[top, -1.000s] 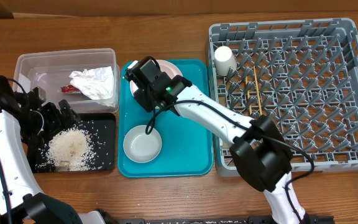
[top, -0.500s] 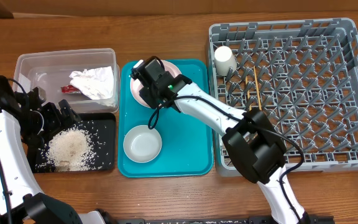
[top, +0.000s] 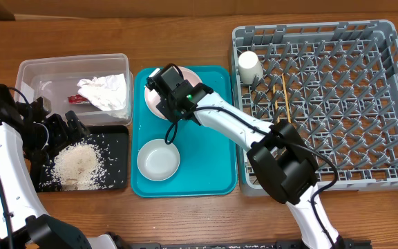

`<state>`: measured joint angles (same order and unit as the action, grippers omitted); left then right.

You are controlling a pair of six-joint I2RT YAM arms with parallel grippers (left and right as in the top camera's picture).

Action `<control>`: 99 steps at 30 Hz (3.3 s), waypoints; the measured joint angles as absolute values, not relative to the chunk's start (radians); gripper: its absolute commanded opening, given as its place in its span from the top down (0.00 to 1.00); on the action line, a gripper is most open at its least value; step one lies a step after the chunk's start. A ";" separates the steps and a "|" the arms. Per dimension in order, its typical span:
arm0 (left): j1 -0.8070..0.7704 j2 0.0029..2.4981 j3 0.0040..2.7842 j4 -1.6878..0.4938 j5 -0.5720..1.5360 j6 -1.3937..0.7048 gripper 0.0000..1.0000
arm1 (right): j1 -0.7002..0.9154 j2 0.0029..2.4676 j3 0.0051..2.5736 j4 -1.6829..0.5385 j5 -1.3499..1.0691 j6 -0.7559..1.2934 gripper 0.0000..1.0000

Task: Sort waste into correct bins and load items into the dishwasher
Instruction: 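Lift the pink plate and carry it right into the dish rack, then lower the pink plate upright into the rack and open the right gripper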

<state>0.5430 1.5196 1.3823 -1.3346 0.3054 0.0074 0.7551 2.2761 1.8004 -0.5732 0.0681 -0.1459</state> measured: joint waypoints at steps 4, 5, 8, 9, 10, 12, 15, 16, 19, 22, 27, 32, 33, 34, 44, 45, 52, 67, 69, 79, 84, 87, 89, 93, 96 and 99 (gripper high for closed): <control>0.543 1.520 1.382 -1.335 0.305 0.008 0.00 | 0.755 2.205 1.800 -0.630 0.065 -0.084 0.96; 0.543 1.520 1.382 -1.335 0.306 0.008 0.00 | 0.755 2.168 1.800 -0.650 0.064 -0.067 0.96; 0.543 1.520 1.382 -1.335 0.305 0.008 0.00 | 0.753 2.017 1.801 -0.721 0.059 -0.036 0.96; 0.543 1.520 1.382 -1.335 0.305 0.007 0.00 | 0.751 1.963 1.802 -0.742 0.059 -0.029 0.96; 0.543 1.520 1.382 -1.334 0.305 0.008 0.00 | 0.746 1.903 1.808 -0.770 0.058 -0.022 0.96; 0.543 1.520 1.382 -1.334 0.305 0.007 0.00 | 0.719 1.793 1.820 -0.828 0.050 -0.002 0.96; 0.543 1.520 1.382 -1.334 0.305 0.007 0.00 | 0.622 1.668 1.836 -0.919 -0.019 0.022 0.96; 0.543 1.520 1.382 -1.334 0.305 0.008 0.00 | 0.574 1.641 1.839 -0.949 -0.065 0.027 0.96; 0.543 1.520 1.382 -1.334 0.305 0.007 0.00 | 0.387 1.600 1.840 -1.024 -0.266 0.036 0.96; 0.543 1.520 1.382 -1.334 0.306 0.008 0.00 | 0.218 1.610 1.828 -1.048 -0.503 0.028 0.96; 0.543 1.520 1.382 -1.334 0.306 0.007 0.00 | -0.019 1.629 1.709 -1.007 -0.914 -0.015 0.96; 0.543 1.520 1.382 -1.333 0.306 0.008 0.00 | -0.127 1.662 1.516 -0.805 -1.235 -0.037 0.96; 0.543 1.520 1.382 -1.333 0.305 0.007 0.00 | -0.137 1.672 1.474 -0.754 -1.299 -0.038 0.96; 0.543 1.520 1.382 -1.332 0.305 0.007 0.00 | -0.139 1.678 1.457 -0.737 -1.326 -0.039 0.96; 0.543 1.520 1.382 -1.332 0.305 0.007 0.00 | -0.126 1.868 1.316 -0.595 -1.515 -0.049 0.96; 0.543 1.520 1.382 -1.332 0.305 0.007 0.00 | -0.121 1.882 1.316 -0.587 -1.518 -0.048 0.96; 0.543 1.520 1.382 -1.332 0.305 0.008 0.00 | -0.067 1.931 1.315 -0.538 -1.531 -0.049 0.96; 0.543 1.520 1.382 -1.332 0.305 0.007 0.00 | -0.052 1.937 1.315 -0.524 -1.495 -0.033 0.96; 0.543 1.520 1.382 -1.332 0.305 0.007 0.00 | -0.053 1.937 1.315 -0.524 -1.489 -0.021 0.95; 0.543 1.520 1.382 -1.332 0.305 0.008 0.00 | -0.076 1.929 1.316 -0.520 -1.426 0.067 0.91; 0.543 1.520 1.382 -1.332 0.305 0.007 0.00 | -0.099 1.934 1.314 -0.525 -1.337 0.083 0.88; 0.543 1.520 1.382 -1.332 0.305 0.008 0.00 | -0.109 1.935 1.314 -0.525 -1.322 0.094 0.87; 0.543 1.520 1.382 -1.332 0.305 0.008 0.00 | -0.118 1.935 1.314 -0.527 -1.315 0.100 0.87; 0.543 1.520 1.382 -1.332 0.305 0.008 0.00 | -0.145 1.935 1.314 -0.529 -1.300 0.115 0.86; 0.543 1.520 1.382 -1.332 0.305 0.008 0.00 | -0.180 1.935 1.314 -0.544 -1.282 0.141 0.79; 0.543 1.520 1.382 -1.332 0.306 0.008 0.00 | -0.220 1.935 1.314 -0.584 -1.282 0.153 0.68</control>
